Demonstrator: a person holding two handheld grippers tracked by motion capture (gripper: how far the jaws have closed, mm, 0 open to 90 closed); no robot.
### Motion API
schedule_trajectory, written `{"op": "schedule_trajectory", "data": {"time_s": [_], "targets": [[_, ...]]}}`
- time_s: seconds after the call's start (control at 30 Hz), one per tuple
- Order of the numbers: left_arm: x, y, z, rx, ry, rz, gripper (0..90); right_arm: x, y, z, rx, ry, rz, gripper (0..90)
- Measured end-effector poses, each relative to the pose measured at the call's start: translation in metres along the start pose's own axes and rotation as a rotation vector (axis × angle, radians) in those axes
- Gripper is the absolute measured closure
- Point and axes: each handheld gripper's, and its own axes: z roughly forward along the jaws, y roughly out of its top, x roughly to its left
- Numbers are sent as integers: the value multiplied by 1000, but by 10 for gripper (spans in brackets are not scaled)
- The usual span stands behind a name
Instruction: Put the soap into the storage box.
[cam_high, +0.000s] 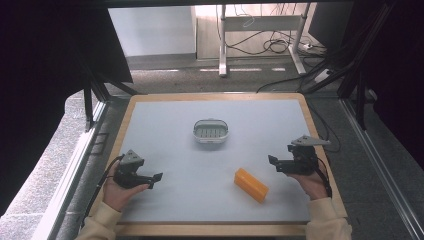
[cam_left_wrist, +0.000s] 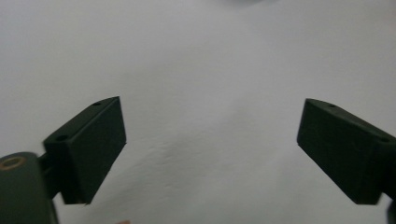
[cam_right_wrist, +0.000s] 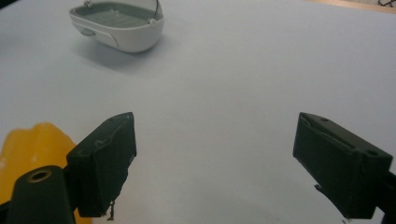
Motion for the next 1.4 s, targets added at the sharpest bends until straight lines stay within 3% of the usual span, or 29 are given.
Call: {"op": "schedule_trajectory", "data": {"time_s": [0.13, 0.2, 0.23, 0.27, 0.33, 0.47, 0.57, 0.6, 0.67, 0.8, 0.9, 0.97, 1.03, 1.1, 1.4], "targets": [[-1, 1, 0, 3, 42, 7, 107, -6, -5, -4, -8, -7, 1, 144], [-2, 2, -1, -3, 38, 4, 114, -7, -6, -5, -7, -10, -2, 145], [-4, 3, -2, -33, 5, -30, 115, -8, -7, -6, -7, -4, -5, 142], [-5, 4, -3, -49, -1, -48, 121, -8, -7, -6, -10, 3, -2, 142], [-5, 4, -3, -49, 8, -55, 134, -6, -8, -5, 5, 11, 0, 143], [-7, 2, -11, -53, 13, -44, 168, 0, -7, -6, 27, 17, -22, 178], [-5, 3, -11, -61, -8, -47, 177, 6, 1, -9, -5, 18, -63, 179], [-4, 3, -10, -59, -9, -45, 180, 7, 2, -9, 2, 35, -52, 177], [-3, 3, -9, -58, -16, -39, 179, 8, 5, -4, 53, 11, -75, 168], [-4, 2, -8, -57, -8, -24, 180, 4, 7, 2, 72, 28, -26, 159], [-7, 1, -8, -52, 2, -4, 179, 5, 8, 4, 85, 29, -29, 171], [-7, 1, -8, -58, 5, -8, 179, 6, 7, 2, 51, 43, -25, 194], [-6, 1, -7, -56, -9, -14, 178, 7, 8, 0, 67, 51, -40, 191], [-5, 0, -6, -50, -17, -19, 175, 9, 10, -4, 88, 30, -76, 196], [-3, -2, -11, -58, -24, -42, 185, 11, 15, -14, 73, 45, -71, 220]]}}
